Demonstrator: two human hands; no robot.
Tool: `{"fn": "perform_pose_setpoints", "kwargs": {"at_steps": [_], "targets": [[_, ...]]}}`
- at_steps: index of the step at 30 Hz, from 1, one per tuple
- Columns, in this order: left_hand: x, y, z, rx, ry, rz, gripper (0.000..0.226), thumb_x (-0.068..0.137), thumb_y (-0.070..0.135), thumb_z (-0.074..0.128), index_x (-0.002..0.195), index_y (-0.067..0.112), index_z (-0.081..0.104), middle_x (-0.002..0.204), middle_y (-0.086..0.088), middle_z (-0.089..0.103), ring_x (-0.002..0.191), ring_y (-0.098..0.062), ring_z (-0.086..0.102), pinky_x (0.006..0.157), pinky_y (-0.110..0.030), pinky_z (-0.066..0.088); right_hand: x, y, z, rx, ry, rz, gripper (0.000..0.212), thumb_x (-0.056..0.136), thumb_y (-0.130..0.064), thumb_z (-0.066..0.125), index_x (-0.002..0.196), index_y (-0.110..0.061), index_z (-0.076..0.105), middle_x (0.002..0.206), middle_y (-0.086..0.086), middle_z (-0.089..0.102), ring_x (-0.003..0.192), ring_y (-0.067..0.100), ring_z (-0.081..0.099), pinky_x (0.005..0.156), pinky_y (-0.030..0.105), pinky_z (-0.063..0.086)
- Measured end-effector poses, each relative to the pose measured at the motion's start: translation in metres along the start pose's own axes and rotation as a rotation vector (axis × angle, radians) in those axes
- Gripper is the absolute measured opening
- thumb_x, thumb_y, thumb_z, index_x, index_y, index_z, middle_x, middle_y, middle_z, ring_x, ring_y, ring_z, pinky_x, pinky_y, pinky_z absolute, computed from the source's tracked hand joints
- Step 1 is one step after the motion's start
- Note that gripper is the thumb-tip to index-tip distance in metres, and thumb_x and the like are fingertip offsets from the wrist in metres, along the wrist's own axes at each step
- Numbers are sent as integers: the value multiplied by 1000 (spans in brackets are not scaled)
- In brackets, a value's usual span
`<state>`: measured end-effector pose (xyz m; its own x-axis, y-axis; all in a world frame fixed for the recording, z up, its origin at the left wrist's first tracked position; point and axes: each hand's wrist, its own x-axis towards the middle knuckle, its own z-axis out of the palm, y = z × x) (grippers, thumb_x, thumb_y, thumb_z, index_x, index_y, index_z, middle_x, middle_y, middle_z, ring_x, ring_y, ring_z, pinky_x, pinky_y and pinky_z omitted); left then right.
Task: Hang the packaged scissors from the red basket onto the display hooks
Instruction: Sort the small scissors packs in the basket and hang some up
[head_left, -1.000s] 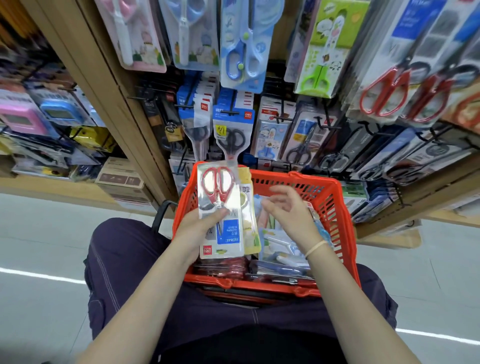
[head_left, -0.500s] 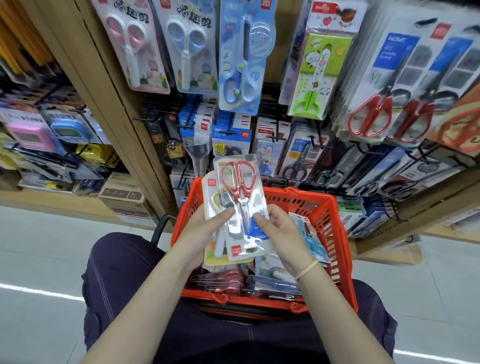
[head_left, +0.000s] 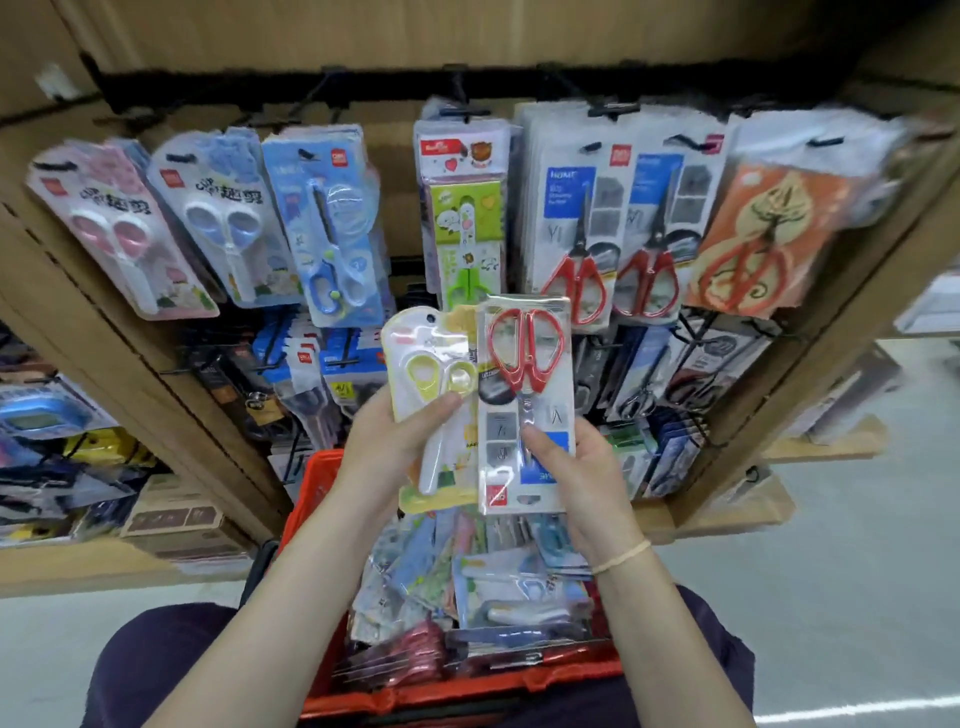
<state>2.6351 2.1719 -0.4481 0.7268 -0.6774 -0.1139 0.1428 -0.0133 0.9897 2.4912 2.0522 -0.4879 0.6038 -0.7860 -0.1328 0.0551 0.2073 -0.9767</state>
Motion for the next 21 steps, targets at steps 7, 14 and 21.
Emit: {"fn": "perform_pose_setpoints", "kwargs": {"at_steps": [7, 14, 21], "targets": [[20, 27, 31, -19, 50, 38, 25, 95, 30, 71, 119, 23, 70, 109, 4, 78, 102, -18, 73, 87, -36, 54, 20, -54, -49, -16, 98, -151, 10, 93, -21, 70, 104, -20, 69, 97, 3, 78, 94, 26, 74, 83, 45, 60], [27, 42, 47, -89, -13, -86, 50, 95, 59, 61, 131, 25, 65, 124, 2, 73, 113, -19, 70, 103, -46, 52, 25, -83, -63, -199, -183, -117, 16, 87, -26, 76, 98, -15, 73, 89, 7, 78, 78, 23, 75, 68, 37, 60], [14, 37, 70, -123, -78, -6, 40, 88, 17, 75, 126, 17, 64, 111, -7, 78, 99, -28, 76, 82, -44, 63, 24, -75, -45, -232, -245, -80, 14, 89, -26, 76, 94, -14, 74, 88, 7, 78, 76, 21, 73, 66, 33, 58]]}}
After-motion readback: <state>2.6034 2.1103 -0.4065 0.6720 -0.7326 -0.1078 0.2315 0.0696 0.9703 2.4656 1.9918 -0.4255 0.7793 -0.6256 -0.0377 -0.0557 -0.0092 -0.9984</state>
